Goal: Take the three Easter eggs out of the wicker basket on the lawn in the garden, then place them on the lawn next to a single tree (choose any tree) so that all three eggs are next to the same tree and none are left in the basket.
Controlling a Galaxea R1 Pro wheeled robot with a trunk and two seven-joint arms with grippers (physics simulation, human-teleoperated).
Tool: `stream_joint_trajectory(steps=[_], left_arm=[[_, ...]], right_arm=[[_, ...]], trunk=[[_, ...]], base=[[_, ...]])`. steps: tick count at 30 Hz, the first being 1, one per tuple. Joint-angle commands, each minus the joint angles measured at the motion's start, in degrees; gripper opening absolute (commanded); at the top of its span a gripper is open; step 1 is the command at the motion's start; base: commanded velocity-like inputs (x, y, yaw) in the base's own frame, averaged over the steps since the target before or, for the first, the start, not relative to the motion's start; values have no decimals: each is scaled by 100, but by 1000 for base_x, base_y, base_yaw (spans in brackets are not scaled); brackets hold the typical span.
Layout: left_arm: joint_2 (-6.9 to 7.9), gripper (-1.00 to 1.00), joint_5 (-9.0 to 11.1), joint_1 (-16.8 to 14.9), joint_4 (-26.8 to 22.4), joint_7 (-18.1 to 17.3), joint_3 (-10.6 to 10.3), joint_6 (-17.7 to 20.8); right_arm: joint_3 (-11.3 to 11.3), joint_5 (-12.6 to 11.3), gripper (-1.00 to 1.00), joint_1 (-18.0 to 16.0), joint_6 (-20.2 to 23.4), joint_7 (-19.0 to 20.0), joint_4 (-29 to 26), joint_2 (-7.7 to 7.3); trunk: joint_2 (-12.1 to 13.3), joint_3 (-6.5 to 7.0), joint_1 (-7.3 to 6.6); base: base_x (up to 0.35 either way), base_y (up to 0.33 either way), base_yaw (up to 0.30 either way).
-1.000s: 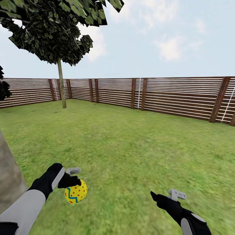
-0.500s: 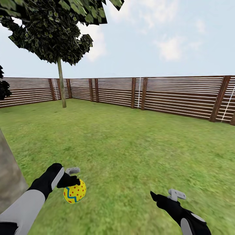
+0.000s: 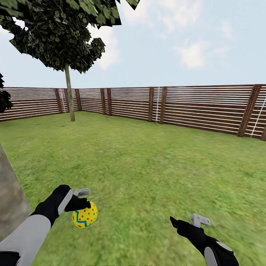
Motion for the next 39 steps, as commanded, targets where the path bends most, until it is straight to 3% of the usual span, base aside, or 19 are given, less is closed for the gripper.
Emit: stream_joint_trajectory(steps=[1,31,39], left_arm=[[10,-100,15,-4,-5,-6,-31,9],[8,-100,18,-4,-14,19,-31,-15],[5,-100,15,4,-7,16,-31,-225]], right_arm=[[-17,10,100,-5,33,37,-6,7],[-9,10,100,-5,31,37,3,15],[-11,10,100,-5,33,34,3,15]], trunk=[[-45,-25,22],[-1248,-563,681],[-1569,-707,857]], base=[[0,0,0],[0,0,0],[0,0,0]])
